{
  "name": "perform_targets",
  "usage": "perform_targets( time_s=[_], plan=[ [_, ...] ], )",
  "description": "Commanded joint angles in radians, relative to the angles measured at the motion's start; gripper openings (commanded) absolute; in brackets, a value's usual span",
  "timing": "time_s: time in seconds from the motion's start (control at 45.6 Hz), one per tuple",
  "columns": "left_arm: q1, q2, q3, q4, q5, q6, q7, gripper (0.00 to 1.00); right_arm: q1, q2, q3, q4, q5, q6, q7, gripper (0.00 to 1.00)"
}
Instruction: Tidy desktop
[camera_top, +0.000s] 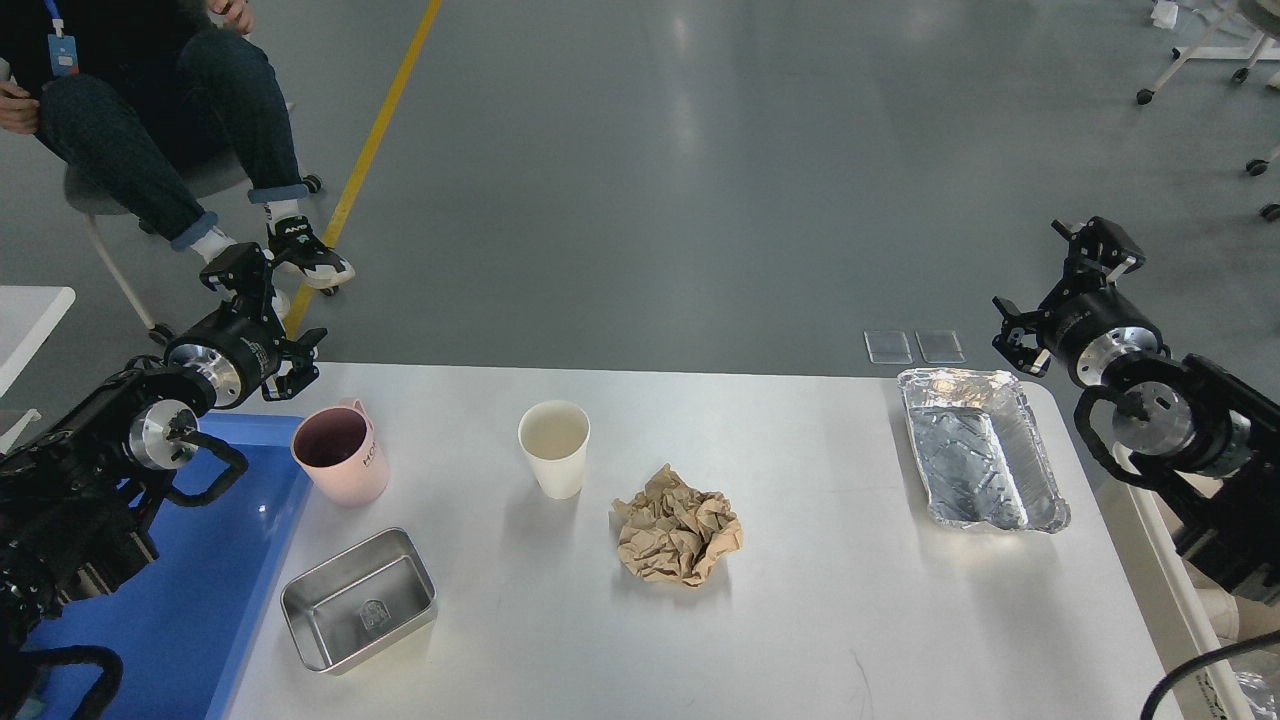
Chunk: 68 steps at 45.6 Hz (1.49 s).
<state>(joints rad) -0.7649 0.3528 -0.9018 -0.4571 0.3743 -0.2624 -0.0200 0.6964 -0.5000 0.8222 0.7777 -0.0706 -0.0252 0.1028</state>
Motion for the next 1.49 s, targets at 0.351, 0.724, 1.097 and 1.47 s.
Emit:
perform_targets(
  time_s=[0.351,0.724,1.097,1.47],
  plan=[
    [-0.013,-0.011,0.001,-0.003,0.000,0.034,-0.008,1.00,0.000,0.000,0.000,0.000,0.000,0.001,0.000,1.00],
    [-0.103,0.017,0.311,-0.035,0.023,0.028,0.081,1.00,0.000,0.000,0.000,0.000,0.000,-0.001,0.000,1.00],
    [-0.096,0.333,0.533,-0.557,0.121,0.080,0.077,1.00,0.000,-0.014,0.000,-0.001,0.000,0.001,0.000,1.00],
    [0.010,0.964,0.771,-1.089,0.310,0.124,0.078,1.00,-0.001,-0.023,-0.002,-0.003,0.000,0.007,0.000,1.00]
  ],
)
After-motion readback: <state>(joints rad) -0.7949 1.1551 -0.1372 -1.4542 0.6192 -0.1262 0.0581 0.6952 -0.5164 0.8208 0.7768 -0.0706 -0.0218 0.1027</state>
